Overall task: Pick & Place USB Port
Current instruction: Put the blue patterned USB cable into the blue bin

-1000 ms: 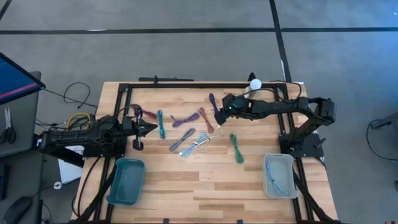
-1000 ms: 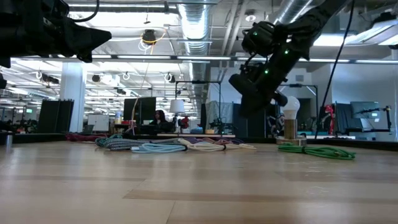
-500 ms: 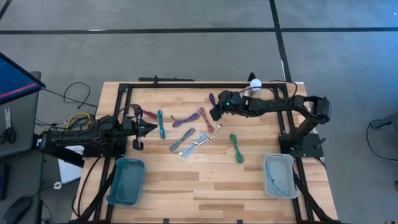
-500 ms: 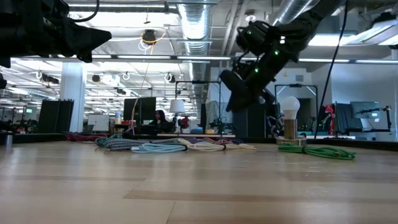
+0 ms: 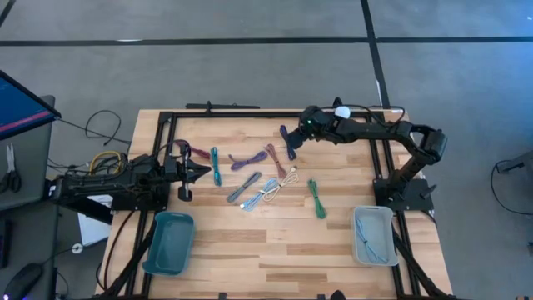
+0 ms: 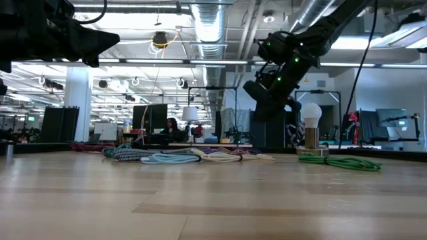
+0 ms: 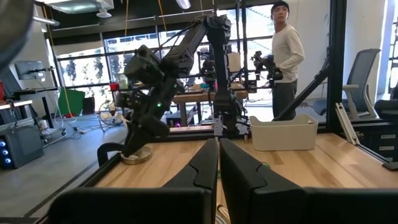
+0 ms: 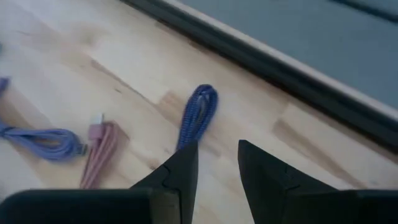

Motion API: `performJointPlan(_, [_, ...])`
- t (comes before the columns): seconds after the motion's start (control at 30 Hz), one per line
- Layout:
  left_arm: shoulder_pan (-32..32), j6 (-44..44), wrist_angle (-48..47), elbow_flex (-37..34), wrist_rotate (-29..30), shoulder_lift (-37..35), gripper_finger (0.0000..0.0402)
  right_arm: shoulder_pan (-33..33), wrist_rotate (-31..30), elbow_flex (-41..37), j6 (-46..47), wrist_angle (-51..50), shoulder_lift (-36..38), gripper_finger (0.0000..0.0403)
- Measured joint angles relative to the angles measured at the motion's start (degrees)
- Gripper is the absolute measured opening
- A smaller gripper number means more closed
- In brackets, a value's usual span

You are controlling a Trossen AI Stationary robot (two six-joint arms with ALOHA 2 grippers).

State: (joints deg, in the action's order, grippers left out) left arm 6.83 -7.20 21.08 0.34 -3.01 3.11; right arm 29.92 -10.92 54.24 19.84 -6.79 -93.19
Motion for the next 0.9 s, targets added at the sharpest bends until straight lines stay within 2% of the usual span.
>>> performJointPlan(0.33, [0.0,0.0,0.0,0.0,0.0,0.0,0.0017,0.7,12.3,1.2,2.1,-4.0,0.1,0.0107])
performJointPlan(0.6, [0.0,0.0,0.0,0.0,0.0,0.0,0.0017,-1.1,12.0,1.2,3.2,-9.4,0.1,0.0119])
performJointPlan(0.9, [0.0,0.0,0.0,0.0,0.0,0.0,0.0017,-2.9,11.0,1.2,2.7,-8.7,0.1,0.0199])
